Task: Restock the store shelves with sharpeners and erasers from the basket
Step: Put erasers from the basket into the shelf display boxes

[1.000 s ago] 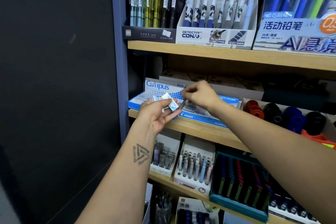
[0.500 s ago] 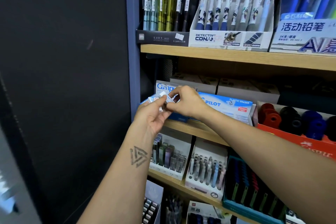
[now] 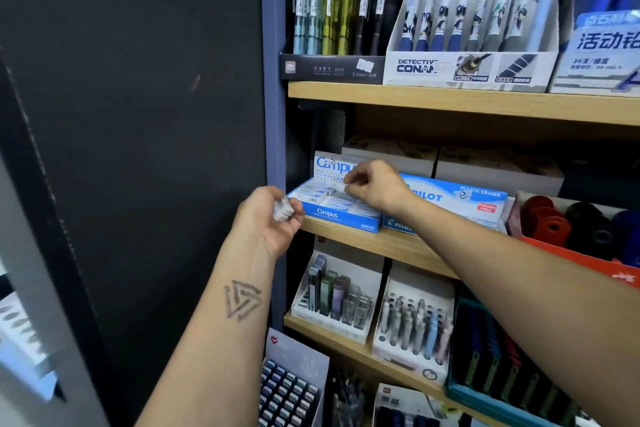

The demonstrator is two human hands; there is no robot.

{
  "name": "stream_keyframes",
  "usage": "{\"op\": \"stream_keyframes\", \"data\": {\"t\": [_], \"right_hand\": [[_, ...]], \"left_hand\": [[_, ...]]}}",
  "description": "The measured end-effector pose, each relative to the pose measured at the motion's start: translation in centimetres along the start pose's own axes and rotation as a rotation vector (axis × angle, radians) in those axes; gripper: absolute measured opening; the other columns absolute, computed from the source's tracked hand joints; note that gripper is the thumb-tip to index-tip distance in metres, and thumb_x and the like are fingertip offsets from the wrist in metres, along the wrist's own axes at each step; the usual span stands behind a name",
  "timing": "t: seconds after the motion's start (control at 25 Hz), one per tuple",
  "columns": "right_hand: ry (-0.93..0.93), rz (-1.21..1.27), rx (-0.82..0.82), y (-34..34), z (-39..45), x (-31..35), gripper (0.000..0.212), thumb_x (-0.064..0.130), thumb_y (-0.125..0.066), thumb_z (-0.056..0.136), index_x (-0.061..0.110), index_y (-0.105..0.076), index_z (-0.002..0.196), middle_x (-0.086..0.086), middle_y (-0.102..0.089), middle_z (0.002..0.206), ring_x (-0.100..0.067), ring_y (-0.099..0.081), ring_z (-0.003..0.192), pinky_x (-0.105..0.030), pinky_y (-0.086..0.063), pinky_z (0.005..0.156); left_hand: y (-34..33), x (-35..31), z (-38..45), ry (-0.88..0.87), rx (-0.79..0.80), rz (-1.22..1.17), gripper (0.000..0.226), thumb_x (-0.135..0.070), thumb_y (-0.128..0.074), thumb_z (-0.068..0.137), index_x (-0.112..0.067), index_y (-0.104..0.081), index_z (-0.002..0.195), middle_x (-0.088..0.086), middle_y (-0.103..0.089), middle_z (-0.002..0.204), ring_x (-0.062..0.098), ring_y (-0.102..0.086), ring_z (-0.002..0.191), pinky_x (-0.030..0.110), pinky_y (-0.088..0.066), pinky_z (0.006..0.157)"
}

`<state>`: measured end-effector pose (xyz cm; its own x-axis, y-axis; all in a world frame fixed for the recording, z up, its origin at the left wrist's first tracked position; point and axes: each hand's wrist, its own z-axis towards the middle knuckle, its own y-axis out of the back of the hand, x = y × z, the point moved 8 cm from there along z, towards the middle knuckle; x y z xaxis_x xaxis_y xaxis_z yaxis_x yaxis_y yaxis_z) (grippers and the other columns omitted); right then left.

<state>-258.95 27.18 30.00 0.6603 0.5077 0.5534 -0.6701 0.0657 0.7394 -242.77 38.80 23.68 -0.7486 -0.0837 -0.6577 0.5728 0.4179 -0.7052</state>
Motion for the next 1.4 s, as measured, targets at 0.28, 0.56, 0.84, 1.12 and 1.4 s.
{"op": "stream_keyframes", "data": {"t": [0.28, 0.56, 0.84, 1.12, 1.4], "right_hand": [[0.156, -0.021, 0.138, -2.6, -0.8, 4.2, 0.015, 0.015, -0.071, 0.087, 0.012, -0.080, 0.099, 0.001, -0.075, 0.087, -0.003, -0.062, 0.077, -0.019, -0.048, 0.077], [0.127, -0.131, 0.079, -4.0, 0.0, 5.6, 0.010, 0.015, -0.072, 0.084, 0.016, -0.081, 0.089, -0.002, -0.074, 0.089, -0.016, -0.067, 0.089, -0.028, -0.054, 0.083], [0.068, 0.209, 0.165, -3.3, -1.2, 4.2, 0.032, -0.005, -0.059, 0.088, 0.010, -0.074, 0.113, -0.005, -0.074, 0.097, -0.014, -0.065, 0.089, -0.024, -0.051, 0.087], [0.104, 0.385, 0.219, 0.1, -4.0, 3.3, 0.026, -0.001, -0.080, 0.078, 0.007, -0.073, 0.102, -0.007, -0.071, 0.084, -0.012, -0.064, 0.073, -0.021, -0.055, 0.069], [0.030, 0.529, 0.178, 3.3, -4.9, 0.9, 0.028, -0.014, -0.075, 0.077, -0.005, -0.071, 0.103, -0.013, -0.069, 0.085, -0.012, -0.066, 0.067, -0.021, -0.054, 0.062]], "left_hand": [[0.5, 0.2, 0.1, -0.028, -0.047, 0.070, 0.011, 0.005, -0.039, 0.100, 0.003, -0.050, 0.097, 0.022, -0.064, 0.091, 0.027, -0.062, 0.075, 0.032, -0.061, 0.062], [1.0, 0.2, 0.7, -0.052, -0.063, 0.011, 0.019, 0.010, -0.041, 0.098, 0.005, -0.052, 0.113, 0.024, -0.059, 0.098, 0.029, -0.063, 0.085, 0.033, -0.060, 0.060], [-0.8, 1.4, 0.5, -0.044, 0.069, 0.091, 0.018, 0.008, -0.046, 0.099, -0.001, -0.057, 0.110, 0.022, -0.064, 0.103, 0.029, -0.066, 0.085, 0.039, -0.057, 0.066], [-2.9, 3.3, 0.0, -0.085, 0.109, 0.142, 0.014, 0.004, -0.064, 0.091, -0.009, -0.067, 0.098, 0.009, -0.071, 0.091, 0.016, -0.067, 0.076, 0.022, -0.057, 0.063], [-5.7, 5.7, -0.2, 0.026, 0.215, 0.114, 0.010, 0.000, -0.057, 0.096, -0.005, -0.065, 0.100, 0.011, -0.070, 0.095, 0.017, -0.067, 0.081, 0.024, -0.060, 0.059]]}}
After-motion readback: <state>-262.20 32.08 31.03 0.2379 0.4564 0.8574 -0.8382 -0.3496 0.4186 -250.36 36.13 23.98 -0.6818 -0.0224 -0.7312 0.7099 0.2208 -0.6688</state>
